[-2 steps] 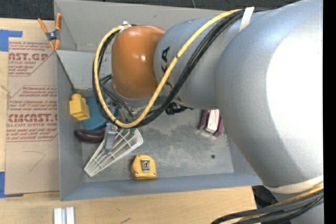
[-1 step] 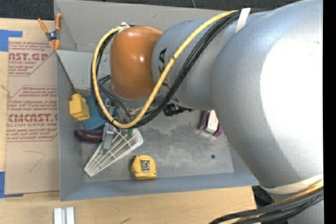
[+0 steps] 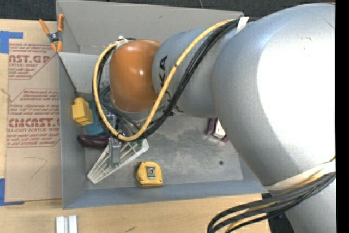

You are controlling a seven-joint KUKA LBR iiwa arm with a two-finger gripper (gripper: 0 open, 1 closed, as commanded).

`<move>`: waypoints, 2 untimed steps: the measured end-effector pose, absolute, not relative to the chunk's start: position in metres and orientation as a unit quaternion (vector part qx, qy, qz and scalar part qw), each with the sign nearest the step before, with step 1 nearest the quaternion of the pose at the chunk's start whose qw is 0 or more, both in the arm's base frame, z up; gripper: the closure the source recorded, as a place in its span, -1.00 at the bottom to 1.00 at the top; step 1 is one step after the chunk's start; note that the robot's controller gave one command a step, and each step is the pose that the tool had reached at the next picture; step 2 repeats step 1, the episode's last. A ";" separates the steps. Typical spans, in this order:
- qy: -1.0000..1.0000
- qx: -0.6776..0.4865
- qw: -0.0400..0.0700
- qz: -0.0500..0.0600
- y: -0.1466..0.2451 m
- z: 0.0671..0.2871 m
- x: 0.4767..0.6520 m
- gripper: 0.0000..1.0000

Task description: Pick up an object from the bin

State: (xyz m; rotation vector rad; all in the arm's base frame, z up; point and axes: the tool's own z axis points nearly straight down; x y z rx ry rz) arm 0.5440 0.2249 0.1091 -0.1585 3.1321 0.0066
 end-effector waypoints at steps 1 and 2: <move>0.998 0.059 -0.005 0.001 0.247 0.084 0.575 1.00; 0.998 0.059 -0.005 0.001 0.247 0.084 0.575 1.00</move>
Offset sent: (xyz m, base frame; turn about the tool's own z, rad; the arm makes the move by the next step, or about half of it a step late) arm 0.0000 0.0000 0.0000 0.0000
